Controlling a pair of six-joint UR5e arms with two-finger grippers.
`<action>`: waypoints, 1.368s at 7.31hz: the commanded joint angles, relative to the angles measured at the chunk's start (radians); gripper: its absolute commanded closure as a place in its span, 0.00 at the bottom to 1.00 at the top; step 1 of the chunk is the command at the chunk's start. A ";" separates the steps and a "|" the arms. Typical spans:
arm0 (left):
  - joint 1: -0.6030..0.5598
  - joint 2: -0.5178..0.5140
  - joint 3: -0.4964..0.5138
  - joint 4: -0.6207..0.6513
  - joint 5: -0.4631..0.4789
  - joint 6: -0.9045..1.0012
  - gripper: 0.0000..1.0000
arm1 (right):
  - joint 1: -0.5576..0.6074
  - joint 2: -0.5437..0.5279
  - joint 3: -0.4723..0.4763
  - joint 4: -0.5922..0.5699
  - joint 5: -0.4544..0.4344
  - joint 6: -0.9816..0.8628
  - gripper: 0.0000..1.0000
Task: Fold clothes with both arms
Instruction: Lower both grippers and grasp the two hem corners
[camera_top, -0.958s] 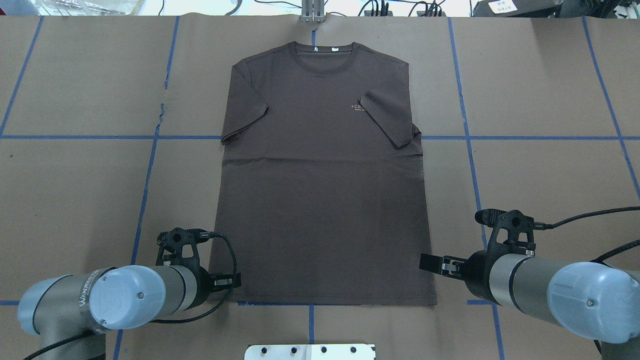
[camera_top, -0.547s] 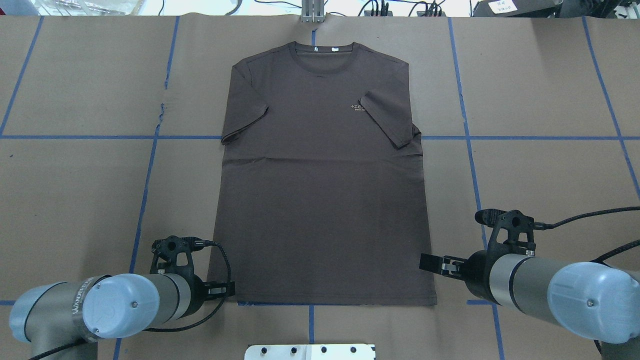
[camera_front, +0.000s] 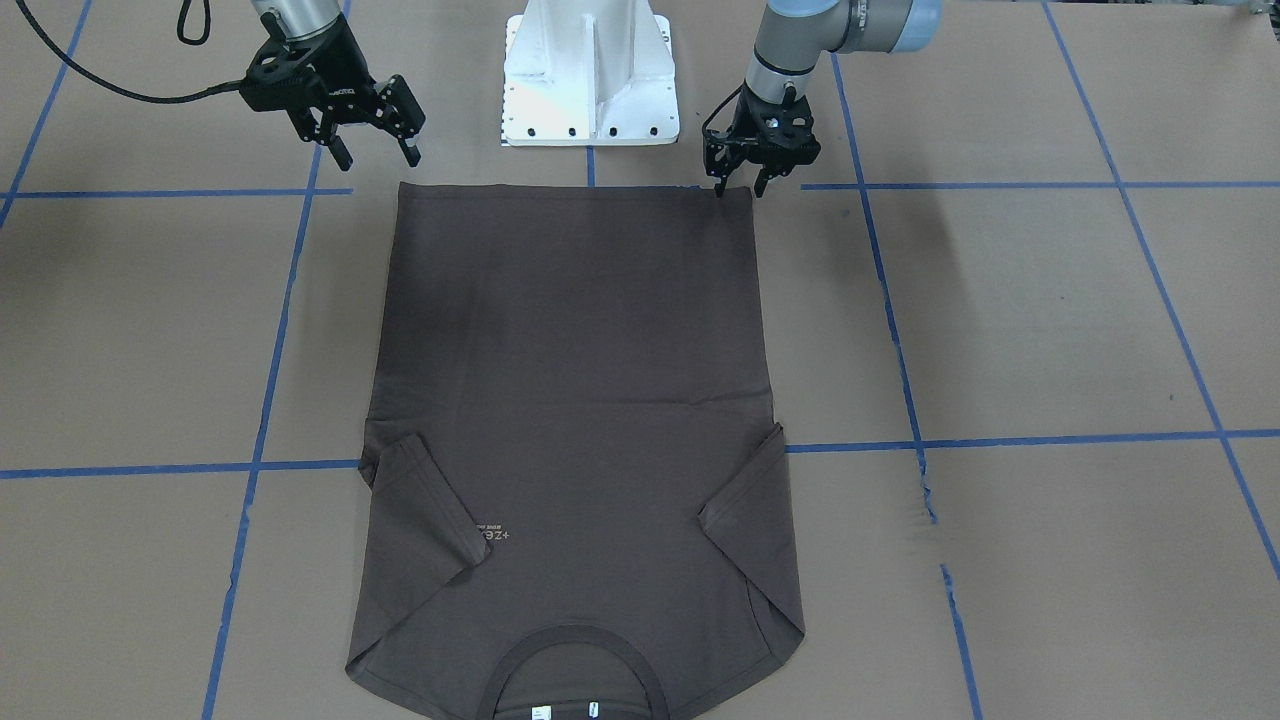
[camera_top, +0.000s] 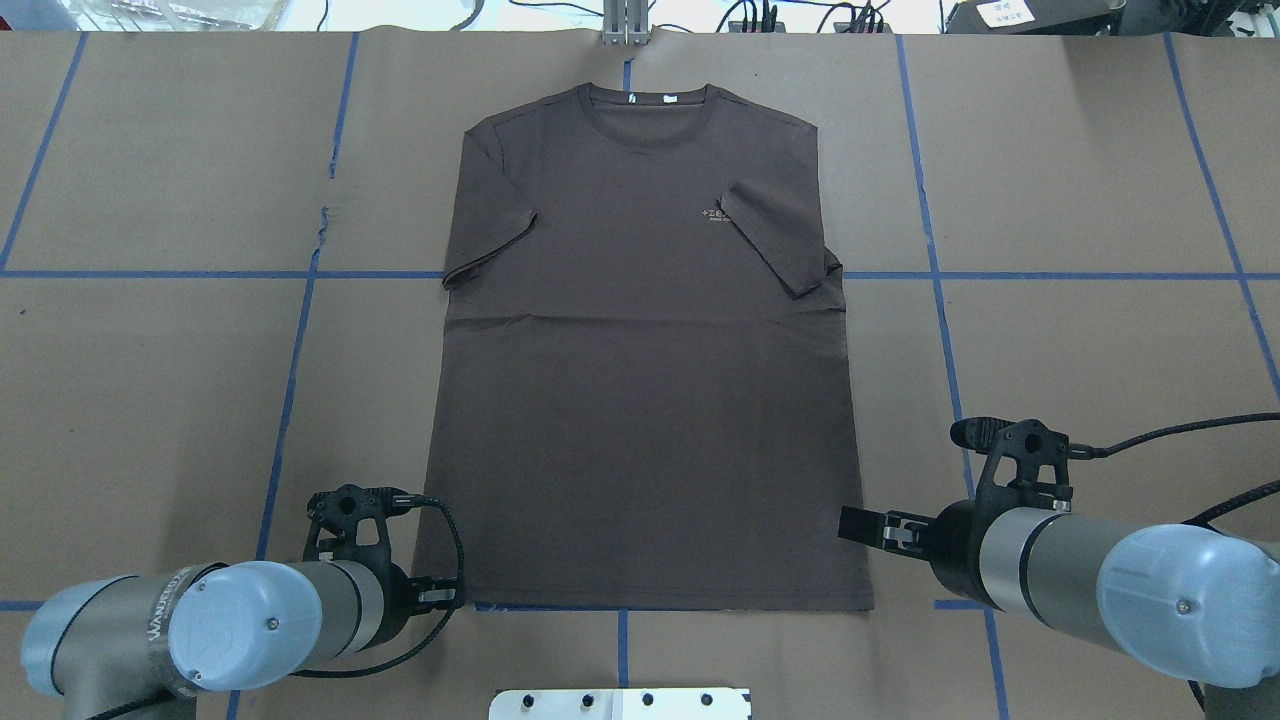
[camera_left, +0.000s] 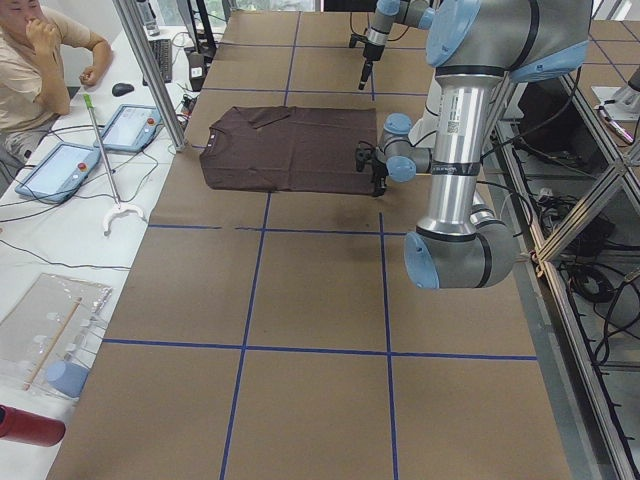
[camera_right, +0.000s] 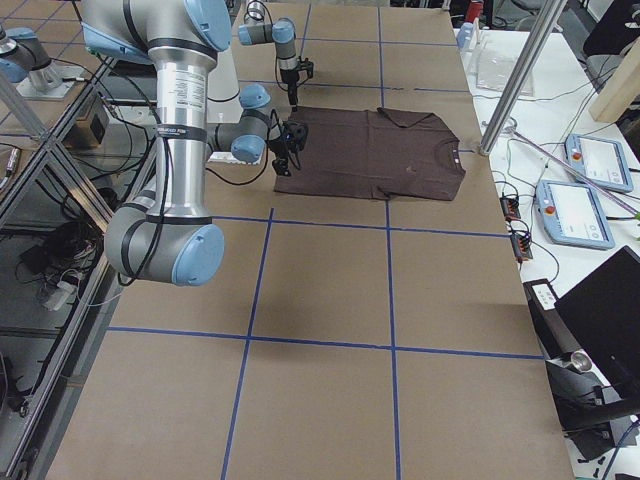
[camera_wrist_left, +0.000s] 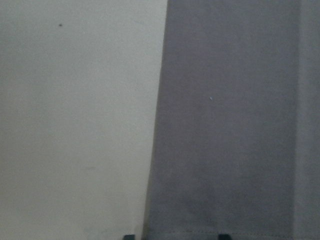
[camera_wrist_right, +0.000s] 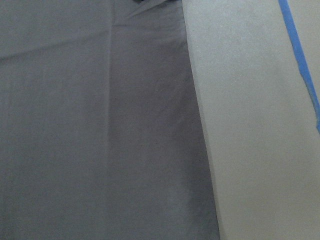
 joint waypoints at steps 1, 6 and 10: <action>0.001 -0.001 0.000 0.000 0.000 0.000 0.54 | 0.000 0.000 0.001 0.000 0.000 0.000 0.02; 0.000 -0.003 -0.003 0.000 0.000 0.002 1.00 | 0.000 0.000 0.001 -0.002 -0.002 0.029 0.08; 0.000 -0.006 -0.040 0.002 0.020 0.003 1.00 | -0.061 0.002 -0.073 -0.006 -0.083 0.179 0.21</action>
